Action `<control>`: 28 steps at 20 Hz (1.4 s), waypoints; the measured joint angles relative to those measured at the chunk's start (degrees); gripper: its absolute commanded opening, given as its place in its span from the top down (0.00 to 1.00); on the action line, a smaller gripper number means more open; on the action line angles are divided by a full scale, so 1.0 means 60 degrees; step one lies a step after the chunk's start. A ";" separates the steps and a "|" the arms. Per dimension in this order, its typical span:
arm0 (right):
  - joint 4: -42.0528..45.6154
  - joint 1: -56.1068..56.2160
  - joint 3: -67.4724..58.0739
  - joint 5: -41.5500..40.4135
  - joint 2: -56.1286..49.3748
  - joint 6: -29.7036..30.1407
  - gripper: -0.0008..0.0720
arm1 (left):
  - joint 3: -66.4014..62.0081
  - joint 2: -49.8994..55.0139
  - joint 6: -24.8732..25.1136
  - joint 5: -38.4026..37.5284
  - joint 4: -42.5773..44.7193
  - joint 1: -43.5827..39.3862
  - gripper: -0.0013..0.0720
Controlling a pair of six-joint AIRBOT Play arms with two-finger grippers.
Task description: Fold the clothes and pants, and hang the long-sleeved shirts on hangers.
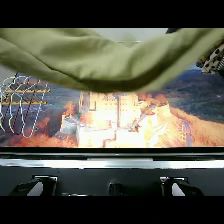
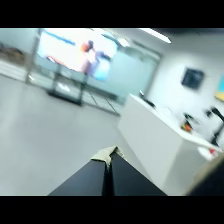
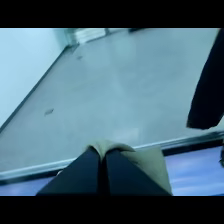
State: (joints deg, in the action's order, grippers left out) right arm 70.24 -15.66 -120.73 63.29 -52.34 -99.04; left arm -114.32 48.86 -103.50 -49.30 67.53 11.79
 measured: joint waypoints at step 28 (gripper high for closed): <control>-0.2116 0.1235 0.1239 0.1749 -0.9777 -0.0787 0.25 | 0.3592 0.8138 -0.0969 -0.0692 -0.0204 -0.1534 0.04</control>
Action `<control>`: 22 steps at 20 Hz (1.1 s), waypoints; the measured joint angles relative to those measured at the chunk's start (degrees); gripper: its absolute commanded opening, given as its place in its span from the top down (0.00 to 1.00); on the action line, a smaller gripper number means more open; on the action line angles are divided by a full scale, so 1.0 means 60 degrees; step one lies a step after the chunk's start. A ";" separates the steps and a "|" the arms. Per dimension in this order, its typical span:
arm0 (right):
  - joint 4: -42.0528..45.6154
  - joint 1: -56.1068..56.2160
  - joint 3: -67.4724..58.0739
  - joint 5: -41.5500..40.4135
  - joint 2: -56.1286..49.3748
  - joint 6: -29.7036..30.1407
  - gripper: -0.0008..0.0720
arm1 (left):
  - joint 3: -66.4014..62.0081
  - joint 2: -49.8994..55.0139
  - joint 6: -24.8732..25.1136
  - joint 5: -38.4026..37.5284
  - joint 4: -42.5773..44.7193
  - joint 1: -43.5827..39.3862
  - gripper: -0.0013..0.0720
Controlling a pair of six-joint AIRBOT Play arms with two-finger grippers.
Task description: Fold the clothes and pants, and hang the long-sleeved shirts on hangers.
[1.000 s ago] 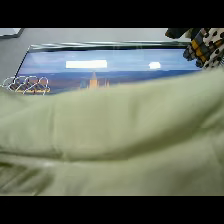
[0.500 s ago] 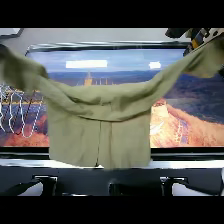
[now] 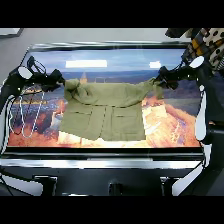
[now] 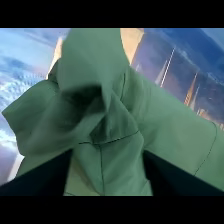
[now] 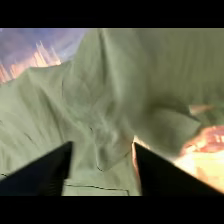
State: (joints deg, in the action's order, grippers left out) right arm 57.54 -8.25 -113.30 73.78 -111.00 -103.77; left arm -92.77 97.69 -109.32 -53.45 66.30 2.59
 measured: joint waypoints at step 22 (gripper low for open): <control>-0.0721 0.0423 0.9209 0.0539 0.3410 0.4284 0.23 | 0.6488 -0.3912 0.3840 -0.1519 -0.0583 0.2725 0.07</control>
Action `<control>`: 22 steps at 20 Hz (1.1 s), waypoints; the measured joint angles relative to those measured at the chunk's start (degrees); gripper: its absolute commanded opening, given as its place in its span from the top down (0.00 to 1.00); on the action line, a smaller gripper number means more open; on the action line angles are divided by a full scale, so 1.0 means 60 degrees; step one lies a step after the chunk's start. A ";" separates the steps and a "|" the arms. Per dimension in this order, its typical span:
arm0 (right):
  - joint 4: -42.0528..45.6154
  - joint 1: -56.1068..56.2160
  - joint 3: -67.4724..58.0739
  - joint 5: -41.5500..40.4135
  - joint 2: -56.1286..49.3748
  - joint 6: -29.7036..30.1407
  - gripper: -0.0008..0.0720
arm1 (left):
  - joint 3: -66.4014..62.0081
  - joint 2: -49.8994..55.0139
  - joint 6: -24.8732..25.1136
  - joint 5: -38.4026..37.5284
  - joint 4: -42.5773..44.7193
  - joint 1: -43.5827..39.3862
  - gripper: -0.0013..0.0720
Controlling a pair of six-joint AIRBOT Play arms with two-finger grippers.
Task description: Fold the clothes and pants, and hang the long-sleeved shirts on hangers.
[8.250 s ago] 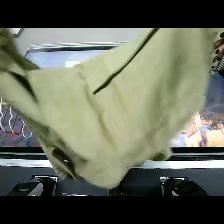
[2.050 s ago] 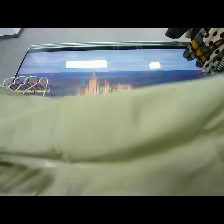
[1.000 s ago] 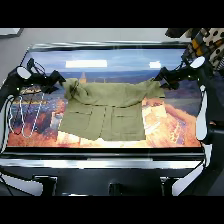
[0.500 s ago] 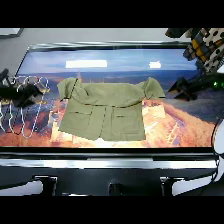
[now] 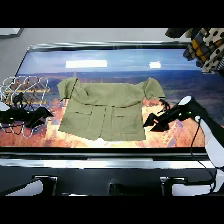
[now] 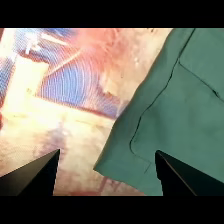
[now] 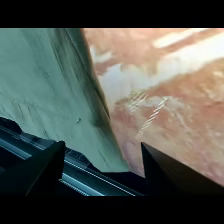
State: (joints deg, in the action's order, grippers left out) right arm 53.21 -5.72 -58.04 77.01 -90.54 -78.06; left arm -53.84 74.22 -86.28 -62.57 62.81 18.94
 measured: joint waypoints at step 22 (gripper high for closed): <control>-0.2186 0.0528 0.1056 -0.1100 0.0940 0.0168 0.94 | 0.0226 0.2000 0.1519 -0.0164 -0.1486 -0.0798 0.94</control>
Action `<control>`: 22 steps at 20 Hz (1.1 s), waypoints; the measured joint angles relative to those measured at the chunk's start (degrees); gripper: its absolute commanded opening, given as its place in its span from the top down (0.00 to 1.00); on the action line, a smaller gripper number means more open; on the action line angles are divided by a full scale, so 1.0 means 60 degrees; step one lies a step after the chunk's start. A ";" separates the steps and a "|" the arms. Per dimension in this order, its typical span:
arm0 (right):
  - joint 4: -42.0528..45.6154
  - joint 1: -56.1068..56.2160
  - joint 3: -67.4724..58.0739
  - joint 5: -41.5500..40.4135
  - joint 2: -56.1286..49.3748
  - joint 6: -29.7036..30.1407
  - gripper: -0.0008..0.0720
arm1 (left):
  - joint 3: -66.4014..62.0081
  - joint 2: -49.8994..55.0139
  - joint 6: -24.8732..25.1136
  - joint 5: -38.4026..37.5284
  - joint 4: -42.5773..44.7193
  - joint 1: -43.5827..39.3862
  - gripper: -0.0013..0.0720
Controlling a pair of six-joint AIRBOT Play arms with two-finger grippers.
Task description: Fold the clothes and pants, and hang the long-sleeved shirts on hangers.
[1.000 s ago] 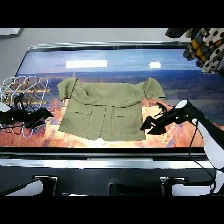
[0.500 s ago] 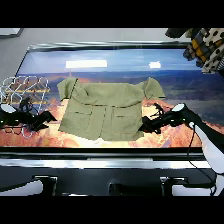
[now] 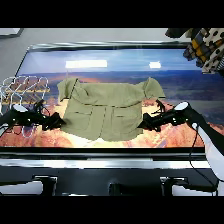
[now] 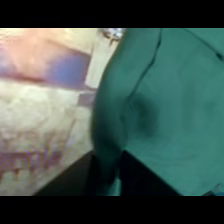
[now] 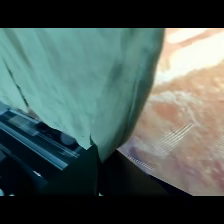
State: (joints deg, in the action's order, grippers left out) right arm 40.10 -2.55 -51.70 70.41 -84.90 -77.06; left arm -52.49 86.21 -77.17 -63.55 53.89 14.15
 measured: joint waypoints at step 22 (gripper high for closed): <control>0.2412 -0.0004 -1.1209 -0.0131 0.5187 -0.2368 0.94 | -1.0786 -0.5526 -0.1971 -0.0484 -0.1082 -0.0219 0.94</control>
State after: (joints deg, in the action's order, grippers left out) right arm 54.57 -2.57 -118.96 69.63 -53.78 -91.26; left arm -117.21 53.06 -88.99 -66.46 47.40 12.84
